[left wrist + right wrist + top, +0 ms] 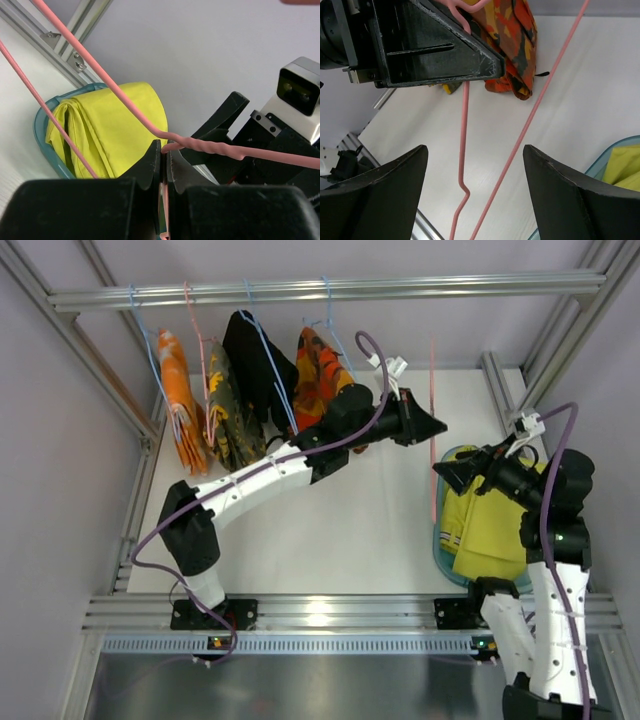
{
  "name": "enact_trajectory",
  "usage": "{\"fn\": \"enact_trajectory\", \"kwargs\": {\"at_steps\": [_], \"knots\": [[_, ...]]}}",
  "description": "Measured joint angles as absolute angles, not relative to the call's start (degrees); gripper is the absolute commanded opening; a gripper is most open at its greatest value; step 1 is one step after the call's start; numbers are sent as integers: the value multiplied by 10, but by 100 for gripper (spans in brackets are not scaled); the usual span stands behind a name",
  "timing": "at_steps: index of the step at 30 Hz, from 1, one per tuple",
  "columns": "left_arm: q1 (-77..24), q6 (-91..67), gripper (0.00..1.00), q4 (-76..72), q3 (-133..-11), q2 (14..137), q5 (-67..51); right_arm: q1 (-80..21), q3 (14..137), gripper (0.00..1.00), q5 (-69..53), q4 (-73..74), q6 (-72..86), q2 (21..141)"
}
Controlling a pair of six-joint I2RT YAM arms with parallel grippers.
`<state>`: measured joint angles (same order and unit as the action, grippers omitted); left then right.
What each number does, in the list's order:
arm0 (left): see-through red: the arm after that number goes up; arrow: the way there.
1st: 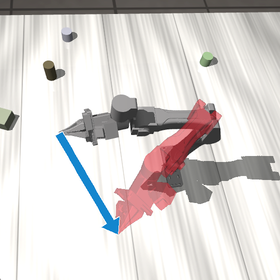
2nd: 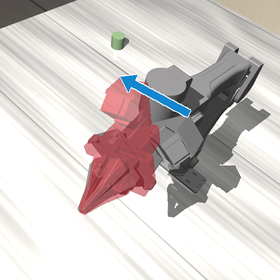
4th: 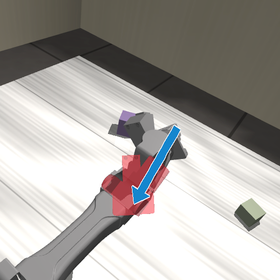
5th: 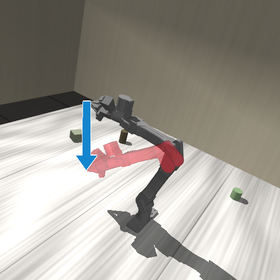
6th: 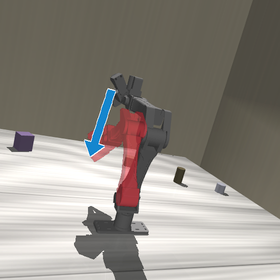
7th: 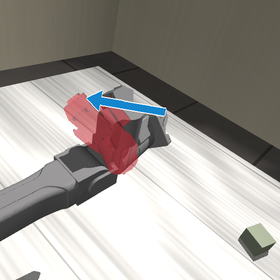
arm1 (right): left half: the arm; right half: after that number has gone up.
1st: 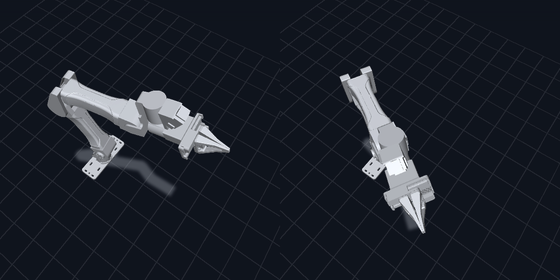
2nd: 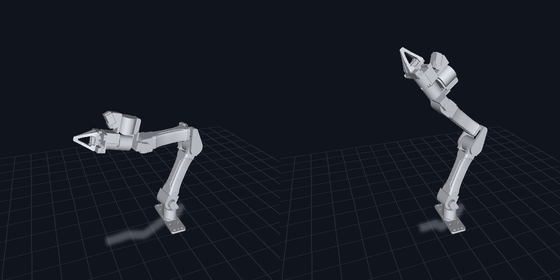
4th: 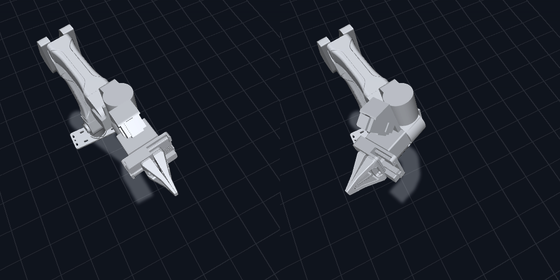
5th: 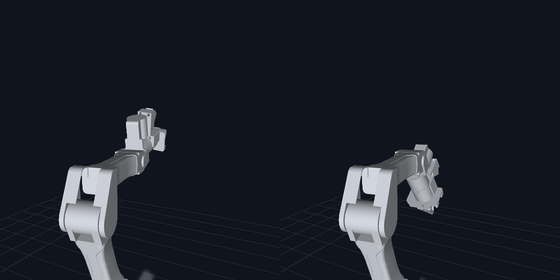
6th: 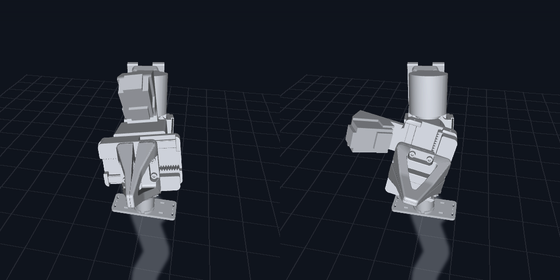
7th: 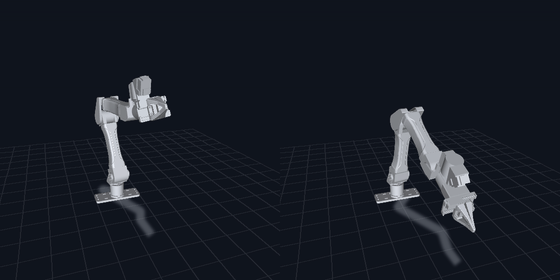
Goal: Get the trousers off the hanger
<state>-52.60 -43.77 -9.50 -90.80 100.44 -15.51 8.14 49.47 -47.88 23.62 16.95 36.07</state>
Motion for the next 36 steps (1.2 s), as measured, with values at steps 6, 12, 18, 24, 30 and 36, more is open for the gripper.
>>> {"fn": "enact_trajectory", "kwargs": {"at_steps": [6,12,18,24,30,36], "knots": [[-538,-438,0,-83,-925,1020,-134,19,486,67,-439,237,156,384],[-541,-433,0,-71,-934,1024,-119,-9,476,0,-423,237,139,402],[-541,-427,46,-61,-940,1025,-110,-15,473,0,-439,220,178,402],[-541,-405,72,-32,-941,1011,-97,-14,472,0,-456,184,241,401],[-540,-368,95,-15,-919,943,-85,-9,520,0,-453,211,266,426],[-537,-320,98,-20,-869,848,-96,17,620,0,-457,268,244,491]]}}
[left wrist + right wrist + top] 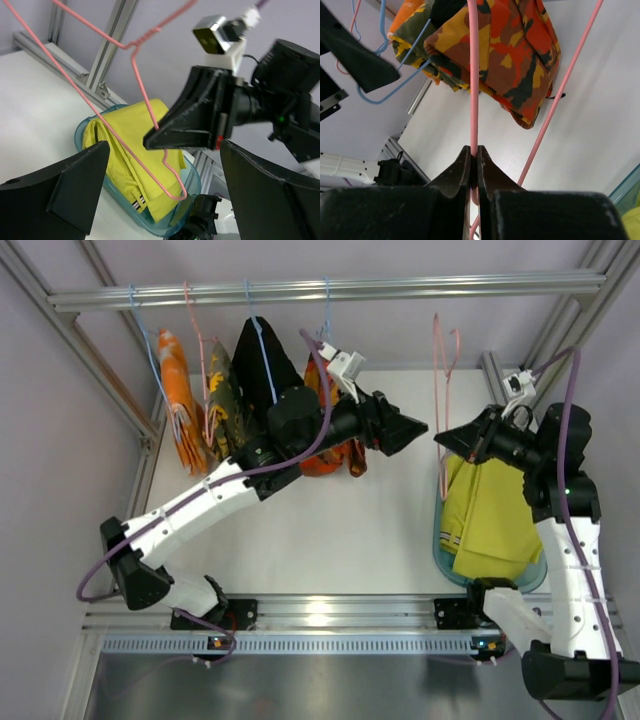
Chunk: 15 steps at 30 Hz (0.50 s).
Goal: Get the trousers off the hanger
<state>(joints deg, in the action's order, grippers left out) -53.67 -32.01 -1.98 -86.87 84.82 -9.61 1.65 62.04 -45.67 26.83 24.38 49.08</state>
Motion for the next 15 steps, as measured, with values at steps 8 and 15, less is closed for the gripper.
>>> {"fn": "enact_trajectory", "kwargs": {"at_steps": [8,15], "knots": [[-536,-237,99,-30,-836,759,-134,19,701,0,-479,294,243,571],[-535,-172,99,-32,-843,732,-136,-10,704,0,-471,284,258,630]]}}
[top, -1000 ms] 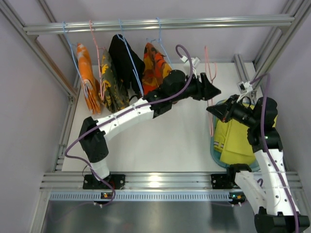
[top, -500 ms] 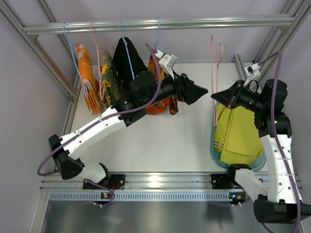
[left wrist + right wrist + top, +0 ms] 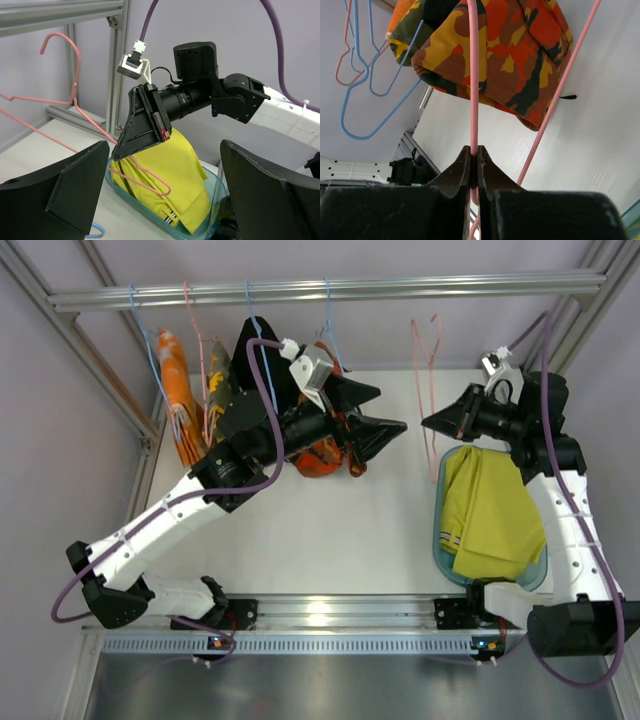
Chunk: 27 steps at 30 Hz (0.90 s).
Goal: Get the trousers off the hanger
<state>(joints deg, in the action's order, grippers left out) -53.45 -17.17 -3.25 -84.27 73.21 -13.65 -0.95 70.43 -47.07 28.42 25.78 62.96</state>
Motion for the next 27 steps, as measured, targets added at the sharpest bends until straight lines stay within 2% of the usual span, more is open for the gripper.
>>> {"fn": "enact_trajectory", "kwargs": {"at_steps": [10,20,27], "knots": [[-521,-139,98,-34,-851,731,-124,-68,799,0,-446,255,277,694],[-384,-268,99,-35,-843,720,-103,-92,906,0,-436,233,315,820],[-331,-306,99,-35,-816,681,-100,-108,937,0,-438,228,333,892]]}}
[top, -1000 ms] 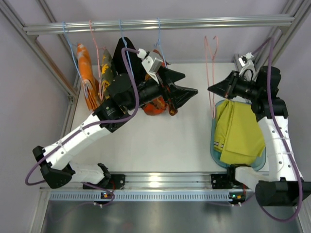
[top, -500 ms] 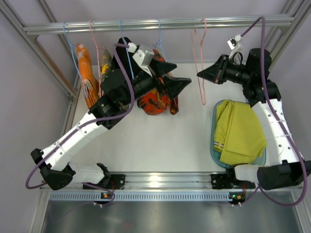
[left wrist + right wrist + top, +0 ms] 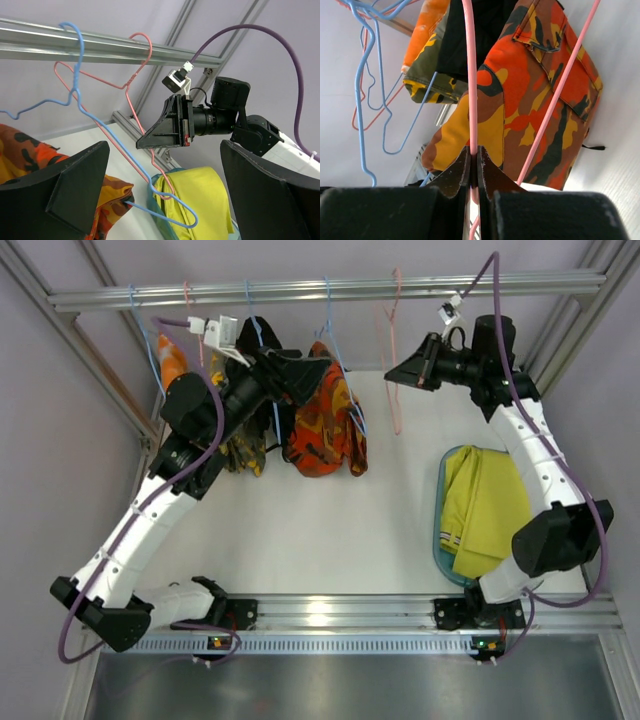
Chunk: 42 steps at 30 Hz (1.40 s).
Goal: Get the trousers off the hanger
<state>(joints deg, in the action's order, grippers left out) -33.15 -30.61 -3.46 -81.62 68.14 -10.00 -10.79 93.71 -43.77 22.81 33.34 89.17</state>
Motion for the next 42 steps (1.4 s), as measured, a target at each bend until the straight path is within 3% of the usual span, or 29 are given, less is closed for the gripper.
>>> {"fn": "enact_trajectory", "kwargs": {"at_steps": [9,13,16,26,33,42], "knots": [[-288,-321,99,-34,-783,635,-101,-138,958,0,-440,223,329,920],[-278,-325,99,-34,-776,631,-102,-141,958,29,-438,224,325,921],[-274,-328,99,-32,-770,628,-105,-141,958,42,-436,224,319,920],[-274,-327,99,-31,-749,625,-107,-102,953,71,-440,262,298,841],[-274,-321,99,-30,-744,624,-106,-65,987,72,-462,289,303,803],[-267,-318,99,-30,-744,624,-106,-105,978,68,-490,250,400,801]]}}
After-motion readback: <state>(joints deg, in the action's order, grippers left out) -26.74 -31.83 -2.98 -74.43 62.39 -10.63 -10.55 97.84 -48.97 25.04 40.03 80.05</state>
